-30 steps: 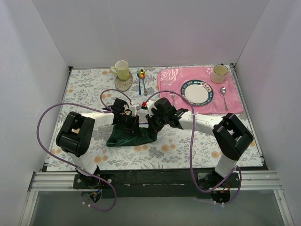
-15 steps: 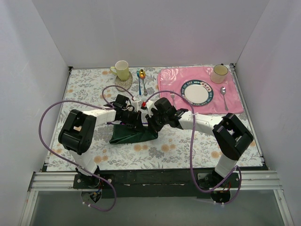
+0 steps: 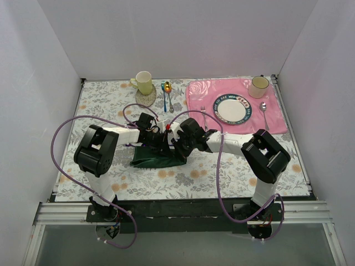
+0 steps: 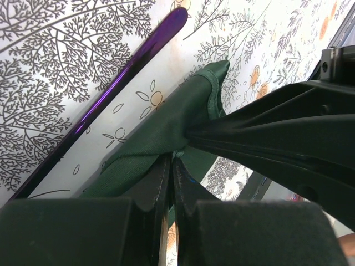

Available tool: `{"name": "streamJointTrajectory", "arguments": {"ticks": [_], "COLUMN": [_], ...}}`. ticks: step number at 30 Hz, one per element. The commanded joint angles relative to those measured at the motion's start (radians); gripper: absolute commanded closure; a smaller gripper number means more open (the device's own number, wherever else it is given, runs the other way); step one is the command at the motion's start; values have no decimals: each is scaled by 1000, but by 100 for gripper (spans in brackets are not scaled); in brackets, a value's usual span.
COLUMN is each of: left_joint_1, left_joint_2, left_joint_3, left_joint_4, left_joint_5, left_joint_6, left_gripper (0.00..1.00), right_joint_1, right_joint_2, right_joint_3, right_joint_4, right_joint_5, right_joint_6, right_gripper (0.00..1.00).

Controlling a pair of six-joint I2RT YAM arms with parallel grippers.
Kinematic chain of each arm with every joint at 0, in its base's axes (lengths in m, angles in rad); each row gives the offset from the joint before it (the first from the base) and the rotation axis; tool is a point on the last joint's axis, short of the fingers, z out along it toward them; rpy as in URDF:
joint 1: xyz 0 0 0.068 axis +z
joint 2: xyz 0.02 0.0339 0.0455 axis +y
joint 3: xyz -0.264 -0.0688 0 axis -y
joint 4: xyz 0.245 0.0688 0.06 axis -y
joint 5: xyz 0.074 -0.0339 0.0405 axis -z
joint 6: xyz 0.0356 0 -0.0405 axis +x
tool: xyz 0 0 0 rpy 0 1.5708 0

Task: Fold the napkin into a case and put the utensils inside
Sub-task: Stuff the top corner of the smaller-rectangle-folded napkin at the center of the board.

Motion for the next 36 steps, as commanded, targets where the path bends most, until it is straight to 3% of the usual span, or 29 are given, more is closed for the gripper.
{"name": "streamJointTrajectory", "arguments": {"ticks": [1, 3, 5, 7, 8, 12, 16, 24, 32, 36], "left_joint_1": [-1, 2, 25, 48, 74, 123, 151, 151, 134, 125], "left_joint_2": [5, -17, -43, -90, -103, -169, -210, -170, -127, -130], "left_joint_3": [28, 22, 11, 7, 10, 14, -13, -24, 5, -13], "left_joint_4": [30, 27, 13, -36, -60, -220, -324, -318, -314, -266], "left_joint_5": [19, 25, 51, 51, 52, 36, 35, 23, 39, -36], "left_joint_6": [-37, -34, -17, 12, 66, 242, 353, 382, 391, 342], "left_gripper": [100, 99, 84, 78, 70, 59, 57, 56, 69, 59], "right_joint_1": [0, 0, 0, 0, 0, -2, 0, -2, 0, -2], "right_joint_2": [27, 34, 37, 36, 36, 36, 40, 37, 31, 30], "right_joint_3": [-10, -17, -23, -30, -31, -33, -27, -20, -16, -17], "right_joint_4": [33, 59, 57, 59, 59, 60, 62, 54, 56, 59], "right_joint_5": [29, 45, 55, 59, 59, 63, 59, 46, 29, 31], "right_joint_6": [-27, -27, -32, -35, -36, -41, -40, -47, -53, -55], "right_gripper": [99, 99, 99, 99, 99, 99, 99, 99, 99, 99]}}
